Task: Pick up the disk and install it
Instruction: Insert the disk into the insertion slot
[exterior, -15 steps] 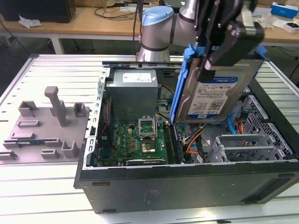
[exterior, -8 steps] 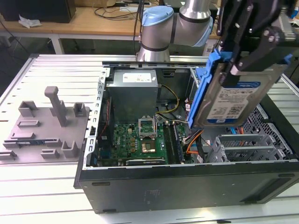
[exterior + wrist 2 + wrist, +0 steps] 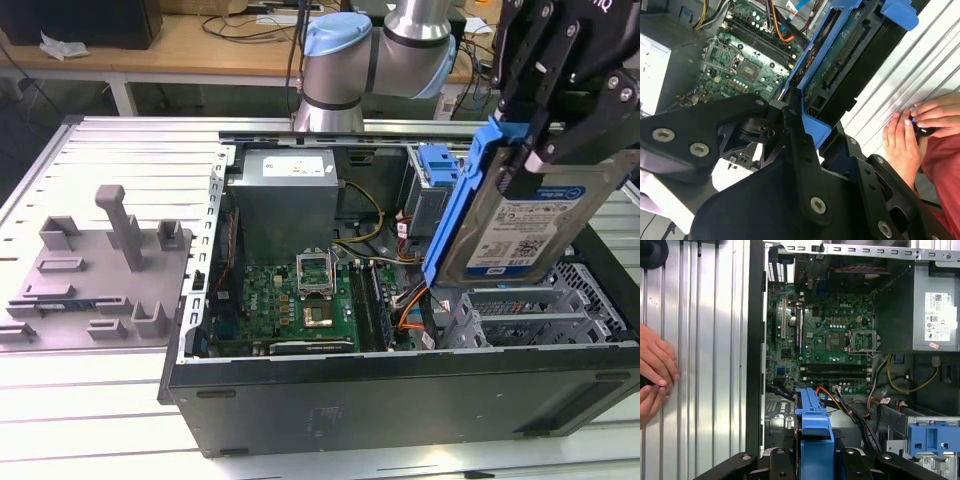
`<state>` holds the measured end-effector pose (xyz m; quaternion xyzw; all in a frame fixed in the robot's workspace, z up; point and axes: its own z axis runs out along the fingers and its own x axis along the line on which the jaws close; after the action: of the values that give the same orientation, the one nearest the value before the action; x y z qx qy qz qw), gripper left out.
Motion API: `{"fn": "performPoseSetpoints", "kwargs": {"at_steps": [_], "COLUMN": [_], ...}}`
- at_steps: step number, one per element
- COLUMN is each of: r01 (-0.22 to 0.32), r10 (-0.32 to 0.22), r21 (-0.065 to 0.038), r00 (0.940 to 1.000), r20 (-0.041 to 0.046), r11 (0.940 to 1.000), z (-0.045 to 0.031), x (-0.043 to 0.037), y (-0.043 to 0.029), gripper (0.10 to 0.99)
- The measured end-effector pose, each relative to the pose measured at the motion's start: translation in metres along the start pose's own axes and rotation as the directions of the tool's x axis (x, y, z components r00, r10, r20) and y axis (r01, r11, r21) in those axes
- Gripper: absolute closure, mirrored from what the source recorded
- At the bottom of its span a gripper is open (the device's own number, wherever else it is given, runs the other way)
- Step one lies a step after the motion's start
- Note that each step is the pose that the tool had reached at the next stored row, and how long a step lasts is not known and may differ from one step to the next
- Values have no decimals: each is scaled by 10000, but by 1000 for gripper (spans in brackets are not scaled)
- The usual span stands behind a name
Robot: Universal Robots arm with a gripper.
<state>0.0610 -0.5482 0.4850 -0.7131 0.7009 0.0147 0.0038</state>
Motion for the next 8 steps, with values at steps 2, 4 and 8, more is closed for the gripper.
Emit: {"fn": "performPoseSetpoints", "kwargs": {"at_steps": [2,4,8], "r01": [11,10,11], "r10": [-11,-10,-11], "r21": [3,3,12], "r00": [10000,10000,10000], "r20": [0,1,26], "r11": [10000,10000,10000], "z": [7,9,15], "x": [3,4,7], "y": [-32,-32,-35], "gripper": [718,718,718]}}
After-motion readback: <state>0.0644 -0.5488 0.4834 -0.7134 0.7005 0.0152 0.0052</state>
